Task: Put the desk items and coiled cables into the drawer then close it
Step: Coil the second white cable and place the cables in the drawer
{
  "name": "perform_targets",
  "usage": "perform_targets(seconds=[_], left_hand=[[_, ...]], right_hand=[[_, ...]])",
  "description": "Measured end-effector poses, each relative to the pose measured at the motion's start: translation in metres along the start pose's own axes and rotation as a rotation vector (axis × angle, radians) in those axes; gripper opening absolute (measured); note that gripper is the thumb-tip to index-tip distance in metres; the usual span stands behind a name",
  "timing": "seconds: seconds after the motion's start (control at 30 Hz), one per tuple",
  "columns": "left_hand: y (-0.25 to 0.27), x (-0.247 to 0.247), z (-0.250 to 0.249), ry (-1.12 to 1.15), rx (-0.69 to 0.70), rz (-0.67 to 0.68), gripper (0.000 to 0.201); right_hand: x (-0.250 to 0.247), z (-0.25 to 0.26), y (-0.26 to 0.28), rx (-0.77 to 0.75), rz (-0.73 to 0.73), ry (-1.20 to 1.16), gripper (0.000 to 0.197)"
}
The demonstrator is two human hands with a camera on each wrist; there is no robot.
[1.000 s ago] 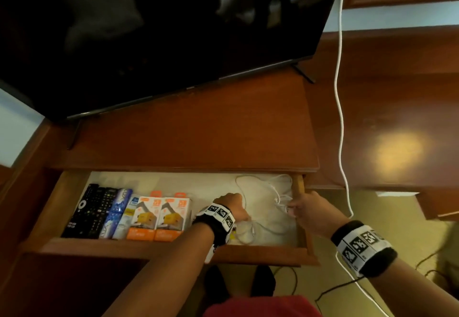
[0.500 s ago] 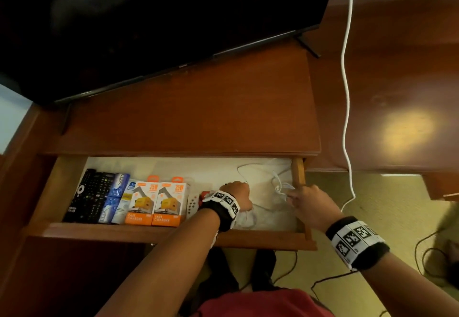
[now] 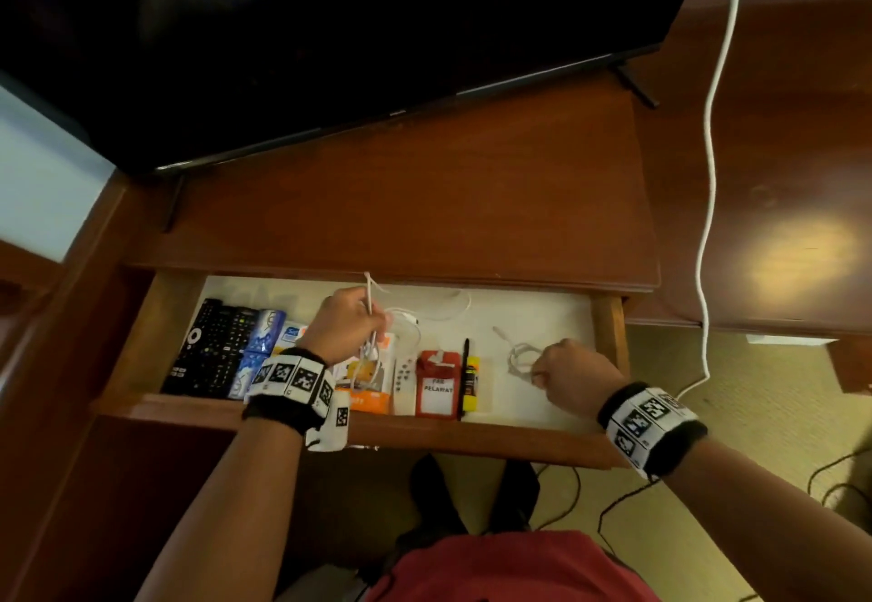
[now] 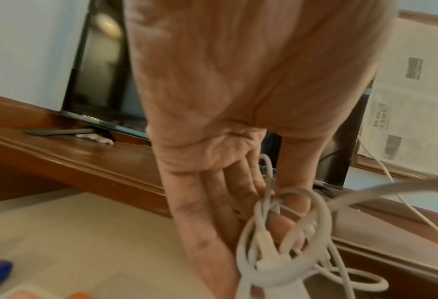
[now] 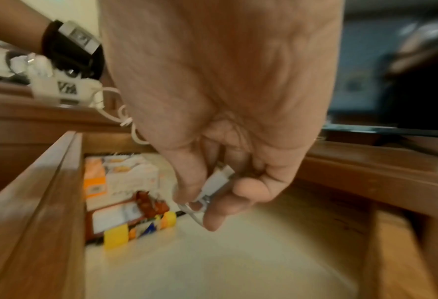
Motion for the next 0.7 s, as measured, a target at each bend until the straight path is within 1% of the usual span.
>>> perform_targets(seconds=[0.13,0.23,0.33,0.43,0.5,0.53,0.57,0.6,0.63,0.67,0.7], left_hand=[[0.002,0.003,0.01,0.052,0.024,0.08,0.011],[0.0,0.015,0.012,0.11,0.051,0.115,0.013],[-0.001,0.028,0.01,0.169,0.066,0.17,0.015],[0.002,0.034,0.003,0.203,0.094,0.188,0.02],[0.006,0.034,-0.003,0.195,0.123,0.185,0.027],[0.009,0.033,-0.008,0.185,0.144,0.191,0.031],[0.013,0.031,-0.013,0.175,0.166,0.206,0.033],[0.017,0.027,-0.019,0.163,0.187,0.226,0.033],[0.021,0.024,-0.026,0.148,0.208,0.254,0.031],[0.027,0.019,-0.034,0.13,0.235,0.284,0.029],[0.033,0.015,-0.044,0.108,0.268,0.312,0.028]], right_hand=[[0.018,0.037,-0.025,-0.094,0.227,0.095,0.025],[0.031,0.046,-0.032,-0.125,0.344,0.155,0.026],[0.035,0.046,-0.031,-0.158,0.376,0.193,0.032],[0.031,0.045,-0.027,-0.162,0.355,0.194,0.04],[0.026,0.043,-0.022,-0.163,0.321,0.186,0.048],[0.02,0.043,-0.018,-0.162,0.286,0.163,0.05],[0.011,0.042,-0.015,-0.159,0.211,0.115,0.049],[-0.004,0.044,-0.012,-0.154,0.085,0.045,0.042],[-0.022,0.046,-0.008,-0.167,-0.093,-0.041,0.03],[-0.045,0.049,-0.002,-0.202,-0.316,-0.129,0.025],[-0.068,0.054,0.006,-0.249,-0.542,-0.201,0.026]])
Point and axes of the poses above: each hand's wrist, its own y-axis away from the middle knuckle, its own x-axis out of the palm, z = x × y, the point moved 5 cm from there along -y, towards the middle knuckle, and after that the axes turned 10 degrees about -x, right-handed, at the moved point
